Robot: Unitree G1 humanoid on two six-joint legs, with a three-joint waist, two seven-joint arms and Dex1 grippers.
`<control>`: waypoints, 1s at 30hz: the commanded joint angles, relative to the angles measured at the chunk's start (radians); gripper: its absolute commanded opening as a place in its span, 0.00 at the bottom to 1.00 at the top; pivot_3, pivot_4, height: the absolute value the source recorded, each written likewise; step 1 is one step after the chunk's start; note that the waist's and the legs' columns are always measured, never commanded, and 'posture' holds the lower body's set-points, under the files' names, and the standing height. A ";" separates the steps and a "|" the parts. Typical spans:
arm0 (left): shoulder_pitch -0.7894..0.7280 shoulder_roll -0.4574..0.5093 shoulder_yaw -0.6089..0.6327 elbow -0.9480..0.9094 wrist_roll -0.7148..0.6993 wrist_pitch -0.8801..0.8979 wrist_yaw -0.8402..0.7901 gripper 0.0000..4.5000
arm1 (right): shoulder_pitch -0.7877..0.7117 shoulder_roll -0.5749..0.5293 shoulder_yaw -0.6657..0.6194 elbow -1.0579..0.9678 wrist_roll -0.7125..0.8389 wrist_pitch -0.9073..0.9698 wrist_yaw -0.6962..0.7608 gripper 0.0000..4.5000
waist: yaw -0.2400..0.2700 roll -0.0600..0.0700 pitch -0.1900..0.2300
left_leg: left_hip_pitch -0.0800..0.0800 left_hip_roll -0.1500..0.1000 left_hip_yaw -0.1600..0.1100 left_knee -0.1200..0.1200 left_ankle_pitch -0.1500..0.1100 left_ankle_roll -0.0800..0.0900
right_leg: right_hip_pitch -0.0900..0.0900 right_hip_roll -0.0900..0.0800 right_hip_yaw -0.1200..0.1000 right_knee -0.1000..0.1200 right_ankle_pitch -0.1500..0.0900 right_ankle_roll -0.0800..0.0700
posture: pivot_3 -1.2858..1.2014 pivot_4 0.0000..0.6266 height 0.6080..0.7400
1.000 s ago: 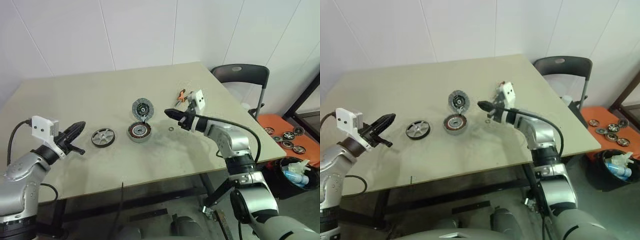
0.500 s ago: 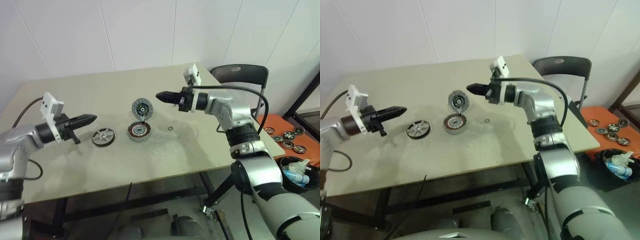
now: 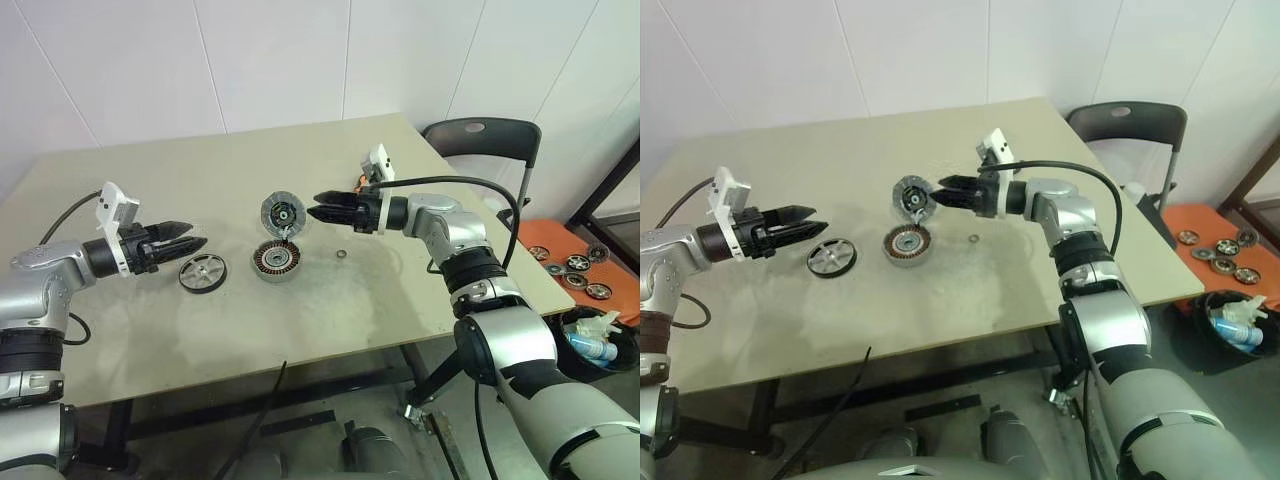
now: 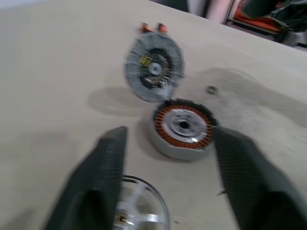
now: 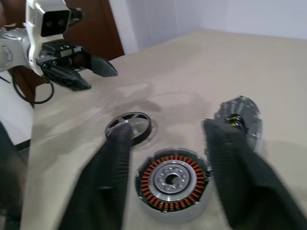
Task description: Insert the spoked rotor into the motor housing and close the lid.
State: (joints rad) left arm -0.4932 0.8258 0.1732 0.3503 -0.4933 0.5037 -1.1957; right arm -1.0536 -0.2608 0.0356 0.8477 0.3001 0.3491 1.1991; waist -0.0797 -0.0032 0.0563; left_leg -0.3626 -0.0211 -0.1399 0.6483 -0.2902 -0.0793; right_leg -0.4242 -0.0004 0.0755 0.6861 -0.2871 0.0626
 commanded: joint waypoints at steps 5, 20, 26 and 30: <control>-0.043 0.056 -0.028 0.008 0.008 0.014 -0.133 1.00 | -0.062 -0.005 -0.019 -0.023 0.027 0.049 0.105 1.00 | -0.002 0.000 0.000 | 0.003 0.000 0.001 0.000 0.000 0.000 | 0.003 0.002 0.000 0.001 0.000 0.000 | 0.52 0.00 1.00; -0.061 0.015 -0.173 0.013 0.168 -0.190 -0.171 1.00 | -0.058 -0.007 0.135 0.032 -0.127 -0.047 0.273 1.00 | -0.017 0.000 0.000 | 0.005 0.000 0.001 0.001 0.000 0.000 | 0.005 0.003 0.000 0.001 0.000 0.000 | 0.52 0.00 1.00; 0.008 -0.018 -0.127 -0.155 0.072 -0.110 -0.151 1.00 | 0.005 0.002 0.148 -0.085 -0.114 -0.010 0.306 1.00 | -0.021 0.000 0.000 | 0.006 0.001 0.000 0.001 0.000 0.000 | 0.005 0.002 0.001 0.002 0.000 0.000 | 0.52 0.00 1.00; 0.009 -0.004 -0.119 -0.197 0.045 -0.087 -0.163 1.00 | 0.013 0.000 0.146 -0.152 -0.095 0.024 0.327 1.00 | -0.019 0.000 0.000 | 0.006 0.001 0.000 0.001 0.000 0.000 | 0.005 0.002 0.001 0.003 0.000 0.000 | 0.52 0.00 1.00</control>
State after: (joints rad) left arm -0.4670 0.8041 0.0194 0.1818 -0.4271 0.4090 -1.3528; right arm -1.0219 -0.2613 0.1892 0.7477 0.1778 0.3627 1.5116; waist -0.0986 -0.0031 0.0560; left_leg -0.3558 -0.0198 -0.1403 0.6498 -0.2901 -0.0793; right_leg -0.4187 0.0018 0.0761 0.6892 -0.2868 0.0622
